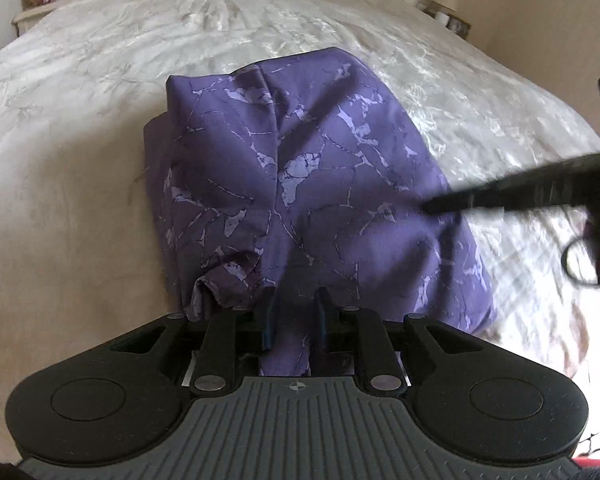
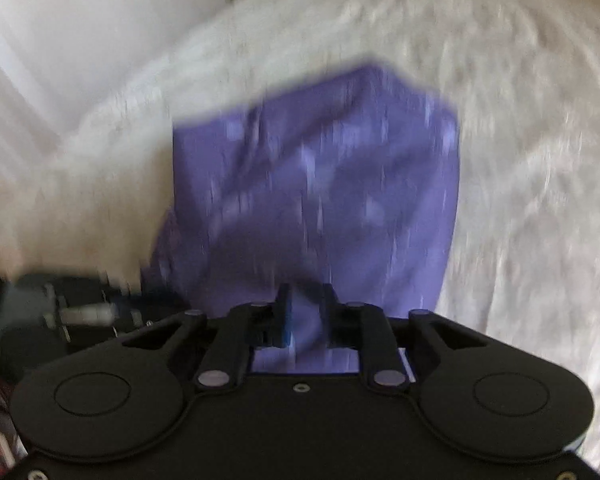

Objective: Fold large clothes
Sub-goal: 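Press the bundle down and open both grippers, withdrawing them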

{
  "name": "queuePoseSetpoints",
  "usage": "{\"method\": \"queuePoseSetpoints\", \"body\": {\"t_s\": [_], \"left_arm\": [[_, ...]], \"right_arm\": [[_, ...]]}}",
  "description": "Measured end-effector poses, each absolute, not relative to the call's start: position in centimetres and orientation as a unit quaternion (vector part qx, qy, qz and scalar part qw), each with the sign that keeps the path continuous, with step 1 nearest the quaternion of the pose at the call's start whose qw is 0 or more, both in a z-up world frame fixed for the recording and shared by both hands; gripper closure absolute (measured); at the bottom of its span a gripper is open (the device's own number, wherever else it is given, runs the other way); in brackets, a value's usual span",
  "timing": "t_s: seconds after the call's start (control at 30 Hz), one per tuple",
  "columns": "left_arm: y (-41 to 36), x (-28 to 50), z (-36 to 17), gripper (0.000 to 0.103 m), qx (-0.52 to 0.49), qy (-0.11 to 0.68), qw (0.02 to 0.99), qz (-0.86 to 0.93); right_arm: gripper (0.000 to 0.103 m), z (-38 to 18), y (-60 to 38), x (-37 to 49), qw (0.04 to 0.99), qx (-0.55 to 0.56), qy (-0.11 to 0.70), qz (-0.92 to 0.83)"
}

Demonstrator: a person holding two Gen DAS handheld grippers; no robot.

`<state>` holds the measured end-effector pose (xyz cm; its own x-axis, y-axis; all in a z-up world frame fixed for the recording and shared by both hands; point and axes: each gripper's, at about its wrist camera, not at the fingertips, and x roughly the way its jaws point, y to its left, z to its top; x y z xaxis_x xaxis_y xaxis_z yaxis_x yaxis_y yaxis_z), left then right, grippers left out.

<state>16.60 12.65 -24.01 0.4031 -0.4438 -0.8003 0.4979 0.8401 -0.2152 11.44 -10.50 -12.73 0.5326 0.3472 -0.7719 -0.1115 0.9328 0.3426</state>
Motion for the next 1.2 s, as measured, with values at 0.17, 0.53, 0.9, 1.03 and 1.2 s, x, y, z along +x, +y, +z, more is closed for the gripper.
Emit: {"method": "queuePoseSetpoints", "body": {"t_s": [0.17,0.53,0.9,1.03,1.2], "left_arm": [[12.8,16.6,-23.8,0.084,0.008,0.474,0.837,-0.274],[13.1,16.7,-23.7,0.083,-0.004,0.472,0.837,-0.275],[11.9,20.5,-17.8,0.082,0.004,0.404,0.862,-0.306],[11.5,25.3,-20.1,0.082,0.012,0.415,0.871,-0.263],[13.8,30.2,-25.1,0.079,0.014,0.496,0.855,-0.151]], "right_arm": [[0.075,-11.3,-12.1,16.7,0.894,0.132,0.417,0.095],[0.083,-17.1,-12.3,26.2,0.875,0.095,0.473,0.041],[0.070,-15.0,-13.0,24.2,0.891,0.107,0.439,0.045],[0.060,-14.5,-12.7,22.5,0.895,0.115,0.430,0.037],[0.056,-15.6,-12.7,20.4,0.888,0.094,0.449,-0.001]]}}
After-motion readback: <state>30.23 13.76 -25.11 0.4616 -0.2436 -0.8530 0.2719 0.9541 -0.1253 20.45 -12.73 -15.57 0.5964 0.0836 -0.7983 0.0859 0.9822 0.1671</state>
